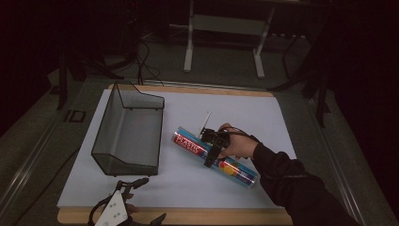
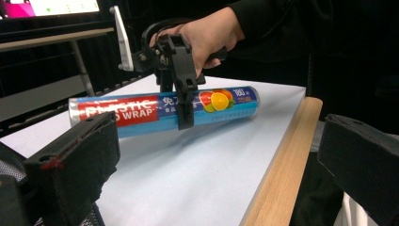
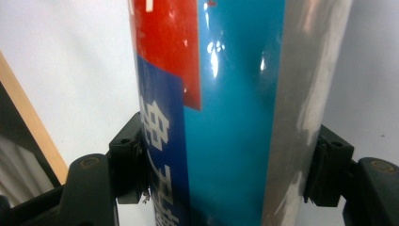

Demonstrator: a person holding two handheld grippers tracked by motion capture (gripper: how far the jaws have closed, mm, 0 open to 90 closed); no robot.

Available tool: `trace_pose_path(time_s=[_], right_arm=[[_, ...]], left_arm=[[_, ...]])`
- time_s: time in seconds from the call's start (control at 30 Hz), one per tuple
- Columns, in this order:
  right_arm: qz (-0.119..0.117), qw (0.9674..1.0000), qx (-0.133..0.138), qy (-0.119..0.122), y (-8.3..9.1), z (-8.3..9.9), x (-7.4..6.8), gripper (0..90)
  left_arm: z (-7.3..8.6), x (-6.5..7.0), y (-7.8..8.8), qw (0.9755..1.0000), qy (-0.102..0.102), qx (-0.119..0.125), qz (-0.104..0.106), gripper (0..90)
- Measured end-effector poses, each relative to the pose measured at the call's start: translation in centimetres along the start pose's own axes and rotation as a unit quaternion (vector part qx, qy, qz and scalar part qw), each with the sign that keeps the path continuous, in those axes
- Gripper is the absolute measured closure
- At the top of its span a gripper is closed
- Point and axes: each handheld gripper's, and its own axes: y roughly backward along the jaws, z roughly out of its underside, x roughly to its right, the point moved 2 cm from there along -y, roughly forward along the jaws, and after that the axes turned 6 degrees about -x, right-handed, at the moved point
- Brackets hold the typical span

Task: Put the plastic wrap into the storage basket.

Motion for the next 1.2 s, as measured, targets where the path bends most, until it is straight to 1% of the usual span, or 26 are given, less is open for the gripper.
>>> trace_pose_path(time_s=[0.07, 0.1, 0.13, 0.2, 0.3, 0.43, 0.53, 0.57, 0.6, 0.63, 0.7, 0.73, 0.77, 0.8, 0.83, 0.87, 0.9, 0.93, 0.97, 1.03, 1.07, 1.1, 1.13, 1.2], right_arm=[[-0.009, 0.9998, 0.016, -0.008, 0.5, 0.0, -0.1, 31.2], [-0.015, 0.9996, 0.020, -0.008, 0.7, -0.1, -0.2, 31.2], [-0.017, 0.9993, 0.032, -0.006, 1.0, -0.1, -0.3, 31.3], [-0.017, 0.9989, 0.043, -0.007, 1.5, -0.3, -0.5, 31.3], [-0.006, 0.9978, 0.065, -0.014, 2.2, -0.6, -0.7, 31.3], [-0.011, 0.9961, 0.085, -0.022, 2.9, -1.1, -0.9, 31.3], [-0.010, 0.9943, 0.102, -0.030, 3.4, -1.4, -1.1, 31.3], [-0.006, 0.9929, 0.114, -0.033, 3.6, -1.6, -1.2, 31.3], [-0.005, 0.9928, 0.115, -0.035, 3.8, -1.7, -1.3, 31.3], [-0.004, 0.9915, 0.125, -0.036, 4.1, -1.9, -1.4, 31.3], [-0.014, 0.9896, 0.137, -0.043, 4.6, -2.2, -1.6, 31.3], [-0.014, 0.9880, 0.146, -0.047, 4.9, -2.3, -1.7, 31.3], [-0.017, 0.9875, 0.149, -0.050, 5.1, -2.5, -1.8, 31.3], [-0.013, 0.9865, 0.156, -0.049, 5.4, -2.6, -1.9, 31.3], [-0.014, 0.9854, 0.161, -0.054, 5.8, -2.9, -2.1, 31.3], [-0.014, 0.9854, 0.161, -0.054, 5.8, -2.9, -2.1, 31.3], [-0.013, 0.9838, 0.168, -0.059, 6.0, -3.0, -2.2, 31.3], [-0.020, 0.9839, 0.167, -0.062, 6.3, -3.2, -2.3, 31.3], [-0.016, 0.9815, 0.179, -0.067, 6.7, -3.6, -2.6, 31.3], [-0.015, 0.9810, 0.182, -0.066, 7.0, -3.7, -2.7, 31.3], [-0.014, 0.9788, 0.194, -0.066, 7.2, -3.9, -2.9, 31.3], [-0.021, 0.9781, 0.197, -0.065, 7.5, -4.1, -3.0, 31.3], [-0.025, 0.9758, 0.207, -0.066, 7.8, -4.3, -3.2, 31.3], [-0.027, 0.9736, 0.217, -0.068, 8.4, -4.8, -3.6, 31.3]], left_arm=[[0.0, 0.0, 0.0, 1.0000, -0.001, 0.000, 0.000, 0.5], [0.0, 0.0, 0.0, 1.0000, -0.002, 0.000, 0.000, 0.5], [0.0, 0.0, 0.0, 1.0000, -0.002, -0.001, 0.000, 0.5], [0.0, 0.0, 0.0, 1.0000, -0.002, -0.001, -0.001, 0.5], [0.0, 0.0, 0.0, 1.0000, -0.002, -0.001, -0.001, 0.5], [0.0, 0.0, 0.0, 1.0000, -0.002, -0.001, -0.001, 0.5], [0.0, 0.0, 0.0, 1.0000, -0.001, -0.001, -0.001, 0.5], [0.0, 0.0, 0.0, 1.0000, -0.001, -0.001, 0.000, 0.5], [0.0, 0.0, 0.0, 1.0000, -0.001, -0.001, -0.001, 0.5], [0.0, 0.0, 0.0, 1.0000, -0.001, 0.000, -0.001, 0.4], [0.0, 0.0, 0.0, 1.0000, -0.001, 0.000, -0.001, 0.5], [0.0, 0.0, 0.0, 1.0000, -0.001, 0.000, -0.002, 0.5], [0.0, 0.0, 0.0, 1.0000, -0.001, -0.001, -0.002, 0.5], [0.0, 0.0, 0.0, 1.0000, -0.001, -0.002, -0.002, 0.5], [0.0, 0.0, 0.0, 1.0000, -0.002, -0.002, -0.002, 0.5], [0.0, 0.0, 0.0, 1.0000, -0.001, -0.002, -0.002, 0.5], [0.0, 0.1, -0.1, 1.0000, -0.001, -0.002, -0.002, 0.5], [0.0, 0.1, -0.1, 1.0000, -0.001, -0.002, -0.003, 0.5], [0.0, 0.1, 0.0, 1.0000, -0.003, -0.002, -0.004, 0.5], [0.0, 0.0, 0.0, 1.0000, -0.001, -0.001, -0.005, 0.5], [0.0, 0.0, 0.0, 1.0000, 0.000, -0.001, -0.005, 0.5], [0.0, 0.0, 0.0, 1.0000, -0.001, -0.002, -0.005, 0.5], [0.0, 0.0, 0.0, 1.0000, 0.000, -0.002, -0.005, 0.5], [0.0, 0.0, -0.1, 1.0000, -0.001, -0.002, -0.005, 0.5]])
